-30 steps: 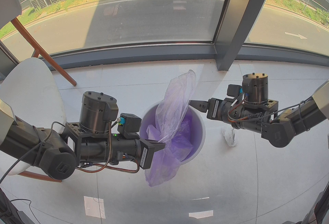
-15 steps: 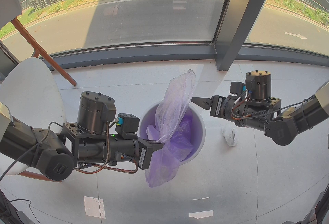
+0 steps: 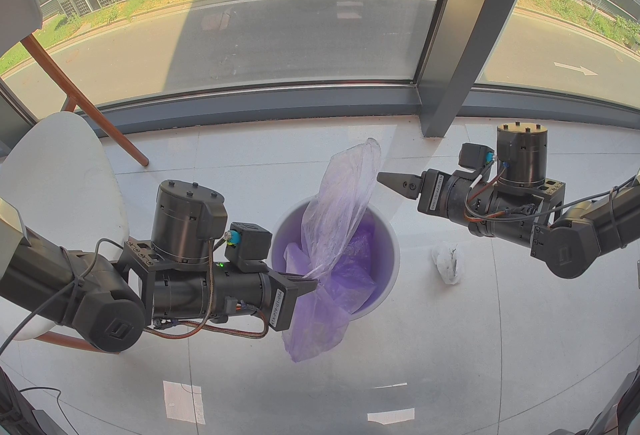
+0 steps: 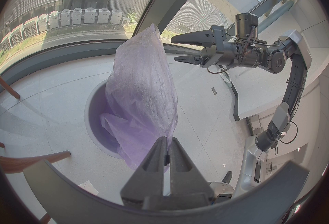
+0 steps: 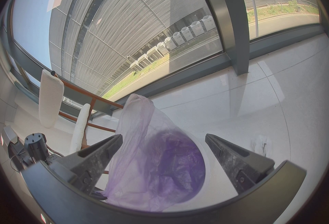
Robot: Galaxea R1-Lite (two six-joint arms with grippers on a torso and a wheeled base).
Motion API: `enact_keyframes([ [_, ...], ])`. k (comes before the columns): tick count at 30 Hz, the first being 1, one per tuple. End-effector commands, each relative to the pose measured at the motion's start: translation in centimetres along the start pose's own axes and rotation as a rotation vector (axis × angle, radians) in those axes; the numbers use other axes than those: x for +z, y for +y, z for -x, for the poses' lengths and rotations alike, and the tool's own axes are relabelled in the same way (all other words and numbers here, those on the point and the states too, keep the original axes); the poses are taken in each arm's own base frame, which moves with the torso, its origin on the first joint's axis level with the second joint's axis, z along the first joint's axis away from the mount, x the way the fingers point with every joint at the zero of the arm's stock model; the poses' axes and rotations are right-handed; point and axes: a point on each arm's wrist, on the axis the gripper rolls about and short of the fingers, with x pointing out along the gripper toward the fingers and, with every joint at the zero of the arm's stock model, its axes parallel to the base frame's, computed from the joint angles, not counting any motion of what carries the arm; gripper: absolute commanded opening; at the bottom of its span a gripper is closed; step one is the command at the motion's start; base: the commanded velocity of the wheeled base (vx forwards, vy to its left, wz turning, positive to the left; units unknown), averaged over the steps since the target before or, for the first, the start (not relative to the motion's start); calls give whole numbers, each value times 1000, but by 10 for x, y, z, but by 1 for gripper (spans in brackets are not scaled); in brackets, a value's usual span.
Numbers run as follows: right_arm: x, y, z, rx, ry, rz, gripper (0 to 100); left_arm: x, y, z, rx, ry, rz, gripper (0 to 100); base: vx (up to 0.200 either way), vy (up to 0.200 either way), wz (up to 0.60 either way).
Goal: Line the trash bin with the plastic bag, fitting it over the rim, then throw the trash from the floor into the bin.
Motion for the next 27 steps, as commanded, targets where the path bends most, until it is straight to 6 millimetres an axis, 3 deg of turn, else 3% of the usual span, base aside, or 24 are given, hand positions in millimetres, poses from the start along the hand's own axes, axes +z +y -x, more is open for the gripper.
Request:
enact_keyframes([
  [1,2,0,-15,5,-8,1,100,0,0,0,0,0,0,0,0,0,0],
  [12,-17,-8,-44,-9,42,6,100,1,0,0,-1,-6,-1,0,0,0,0],
  [18,-23,13,-60,44,52,14,100,-1,0,-1,-3,3,-3,0,0,0,0],
  [22,-40,26,-68,65,86,27,100,0,0,-1,-3,0,-4,0,0,0,0],
  [23,-42,26,-69,64,92,28,0,0,0,-1,-3,0,-4,0,0,0,0],
  [27,-43,25,-69,40,85,28,0,-1,1,0,-2,3,-4,0,0,0,0],
])
